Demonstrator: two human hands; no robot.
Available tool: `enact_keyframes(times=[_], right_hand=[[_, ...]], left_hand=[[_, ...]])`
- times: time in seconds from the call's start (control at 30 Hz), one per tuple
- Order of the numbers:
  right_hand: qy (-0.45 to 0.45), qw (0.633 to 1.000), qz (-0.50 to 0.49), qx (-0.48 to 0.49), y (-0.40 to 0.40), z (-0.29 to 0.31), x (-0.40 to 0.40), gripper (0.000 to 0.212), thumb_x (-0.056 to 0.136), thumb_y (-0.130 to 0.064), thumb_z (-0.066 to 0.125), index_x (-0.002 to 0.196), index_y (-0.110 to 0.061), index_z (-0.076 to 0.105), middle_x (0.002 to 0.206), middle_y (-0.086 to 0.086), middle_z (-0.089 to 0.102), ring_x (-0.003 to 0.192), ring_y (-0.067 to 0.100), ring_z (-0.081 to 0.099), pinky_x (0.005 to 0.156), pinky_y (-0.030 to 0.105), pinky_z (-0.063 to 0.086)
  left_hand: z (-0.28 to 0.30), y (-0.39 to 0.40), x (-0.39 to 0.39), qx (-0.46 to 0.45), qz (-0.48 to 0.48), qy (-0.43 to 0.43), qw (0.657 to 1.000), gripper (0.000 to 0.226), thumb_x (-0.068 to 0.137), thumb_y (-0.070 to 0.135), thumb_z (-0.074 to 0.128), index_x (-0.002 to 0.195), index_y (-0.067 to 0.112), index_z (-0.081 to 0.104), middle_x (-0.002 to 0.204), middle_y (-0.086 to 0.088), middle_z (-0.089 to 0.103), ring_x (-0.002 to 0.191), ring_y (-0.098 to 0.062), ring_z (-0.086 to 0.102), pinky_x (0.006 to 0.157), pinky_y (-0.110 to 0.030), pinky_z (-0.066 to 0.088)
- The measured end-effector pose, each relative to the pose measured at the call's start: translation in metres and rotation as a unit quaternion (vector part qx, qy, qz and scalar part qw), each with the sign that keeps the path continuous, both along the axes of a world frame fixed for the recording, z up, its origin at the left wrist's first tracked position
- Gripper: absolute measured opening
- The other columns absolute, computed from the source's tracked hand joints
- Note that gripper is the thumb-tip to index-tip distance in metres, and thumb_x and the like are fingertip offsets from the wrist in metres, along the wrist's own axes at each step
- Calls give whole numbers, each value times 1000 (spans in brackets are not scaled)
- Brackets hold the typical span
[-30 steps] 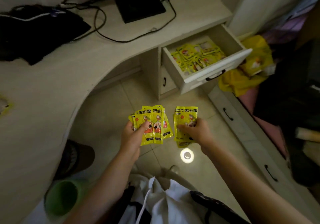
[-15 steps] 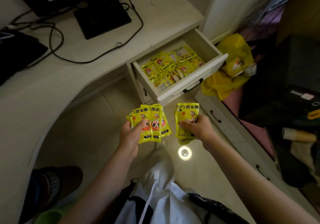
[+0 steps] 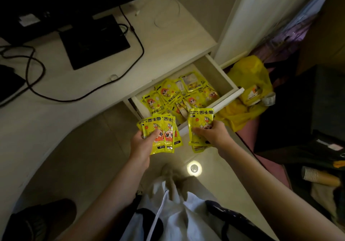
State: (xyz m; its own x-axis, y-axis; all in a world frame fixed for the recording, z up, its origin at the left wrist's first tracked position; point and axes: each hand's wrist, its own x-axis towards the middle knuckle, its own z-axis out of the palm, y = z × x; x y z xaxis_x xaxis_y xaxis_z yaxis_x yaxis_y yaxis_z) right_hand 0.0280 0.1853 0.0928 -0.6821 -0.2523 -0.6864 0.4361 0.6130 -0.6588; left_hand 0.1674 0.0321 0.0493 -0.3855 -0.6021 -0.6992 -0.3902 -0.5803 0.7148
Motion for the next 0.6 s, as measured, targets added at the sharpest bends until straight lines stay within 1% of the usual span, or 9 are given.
enact_keyframes(times=[0.07, 0.13, 0.2, 0.33, 0.4, 0.47, 0.53, 0.57, 0.6], right_hand=[[-2, 1000, 8, 6, -5, -6, -25, 31, 73, -18, 79, 99, -18, 63, 103, 7, 70, 94, 26, 67, 86, 46, 56], [-1, 999, 24, 23, -10, -13, -50, 34, 71, -21, 80, 99, -18, 63, 104, 8, 70, 94, 26, 68, 85, 47, 57], [-3, 999, 41, 22, -14, -21, -76, 39, 70, -22, 81, 104, -15, 63, 105, 7, 70, 94, 26, 68, 85, 45, 57], [-6, 994, 105, 34, -24, -33, -125, 47, 70, -26, 81, 111, -14, 61, 106, 4, 68, 97, 24, 66, 87, 42, 55], [-7, 990, 140, 35, -31, -38, -146, 49, 71, -27, 81, 114, -15, 61, 106, 4, 69, 97, 24, 66, 89, 43, 55], [-2, 982, 182, 41, -39, -44, -165, 41, 74, -25, 79, 110, -13, 61, 102, 1, 68, 96, 21, 64, 87, 37, 54], [7, 974, 222, 48, -47, -51, -180, 22, 78, -22, 76, 92, -16, 61, 88, -3, 65, 89, 18, 61, 81, 32, 50], [9, 970, 238, 48, -52, -53, -185, 17, 79, -21, 75, 83, -21, 58, 81, -6, 62, 85, 16, 59, 78, 30, 48], [9, 967, 251, 47, -58, -56, -189, 20, 80, -21, 74, 76, -24, 55, 76, -8, 59, 82, 14, 58, 75, 29, 47]], left_hand=[[-2, 1, -18, 6, 11, -2, 1000, 25, 80, 12, 73, 103, 17, 67, 101, -10, 72, 88, -26, 70, 79, -45, 57], [-6, 5, -36, 10, 28, -6, 1000, 28, 80, 11, 73, 107, 15, 66, 101, -11, 72, 86, -27, 70, 75, -43, 58], [-9, 10, -56, 16, 49, -25, 998, 26, 79, 13, 74, 104, 18, 66, 98, -9, 72, 85, -26, 70, 74, -41, 58], [-16, 21, -97, 21, 92, -63, 994, 22, 76, 22, 78, 94, 21, 65, 98, -6, 73, 90, -27, 69, 87, -52, 54], [-18, 25, -114, 19, 119, -75, 990, 27, 76, 24, 77, 98, 19, 63, 103, -4, 70, 95, -24, 66, 93, -47, 51], [-23, 27, -127, 23, 147, -83, 985, 42, 75, 27, 78, 111, 15, 59, 112, -2, 66, 101, -21, 61, 96, -44, 47], [-30, 27, -135, 14, 161, -97, 982, 67, 64, 40, 83, 120, 13, 58, 120, -3, 64, 107, -23, 60, 99, -48, 45], [-36, 25, -138, 5, 166, -99, 981, 79, 56, 48, 84, 122, 14, 58, 120, -5, 65, 108, -25, 61, 98, -51, 46], [-43, 22, -138, 2, 170, -105, 980, 85, 51, 51, 83, 123, 15, 58, 120, -7, 65, 107, -27, 62, 96, -52, 48]])
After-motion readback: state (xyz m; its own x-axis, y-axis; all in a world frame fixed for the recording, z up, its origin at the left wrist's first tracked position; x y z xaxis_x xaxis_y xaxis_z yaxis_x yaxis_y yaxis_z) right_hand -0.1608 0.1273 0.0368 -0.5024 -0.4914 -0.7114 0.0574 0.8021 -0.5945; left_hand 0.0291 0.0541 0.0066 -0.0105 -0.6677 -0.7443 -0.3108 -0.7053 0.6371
